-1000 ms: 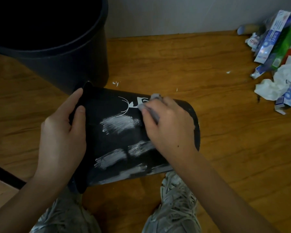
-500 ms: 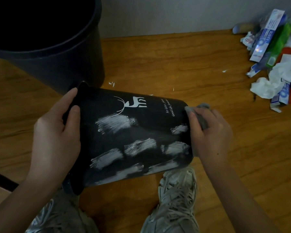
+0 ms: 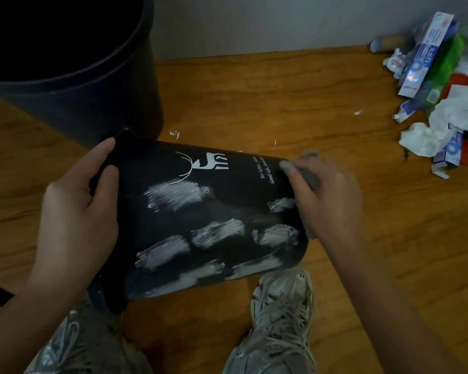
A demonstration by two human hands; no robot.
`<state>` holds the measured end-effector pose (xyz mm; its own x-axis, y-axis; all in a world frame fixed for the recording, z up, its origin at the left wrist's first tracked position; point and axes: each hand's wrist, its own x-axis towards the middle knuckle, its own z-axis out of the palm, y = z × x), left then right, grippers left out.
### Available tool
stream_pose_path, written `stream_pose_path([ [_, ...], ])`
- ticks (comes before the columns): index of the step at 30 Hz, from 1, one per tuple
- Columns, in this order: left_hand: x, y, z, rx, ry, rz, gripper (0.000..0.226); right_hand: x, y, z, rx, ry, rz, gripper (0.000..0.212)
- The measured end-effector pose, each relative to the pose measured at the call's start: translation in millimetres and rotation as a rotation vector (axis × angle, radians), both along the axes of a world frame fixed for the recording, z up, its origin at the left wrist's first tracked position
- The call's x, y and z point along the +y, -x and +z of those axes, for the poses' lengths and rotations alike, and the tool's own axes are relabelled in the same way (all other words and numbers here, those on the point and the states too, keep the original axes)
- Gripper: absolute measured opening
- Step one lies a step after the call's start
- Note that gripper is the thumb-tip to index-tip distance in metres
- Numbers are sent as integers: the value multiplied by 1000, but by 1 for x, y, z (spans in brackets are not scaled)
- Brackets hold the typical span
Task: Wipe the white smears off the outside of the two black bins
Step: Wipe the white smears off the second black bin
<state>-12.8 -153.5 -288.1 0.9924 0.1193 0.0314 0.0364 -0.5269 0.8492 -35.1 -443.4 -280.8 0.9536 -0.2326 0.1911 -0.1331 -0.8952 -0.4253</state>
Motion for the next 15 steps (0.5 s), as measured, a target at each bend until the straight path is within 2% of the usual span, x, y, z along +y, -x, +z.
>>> stream_pose_path([
  [7, 7, 0, -9, -22, 69, -14, 33, 36, 49, -3, -174, 18, 328, 22],
  [12, 9, -4, -14, -14, 111, -13, 32, 1, 60, -5, -149, -25, 193, 22],
  [15, 13, -4, -19, -14, 115, -2, 34, -12, 62, -3, -110, 41, 103, 24],
])
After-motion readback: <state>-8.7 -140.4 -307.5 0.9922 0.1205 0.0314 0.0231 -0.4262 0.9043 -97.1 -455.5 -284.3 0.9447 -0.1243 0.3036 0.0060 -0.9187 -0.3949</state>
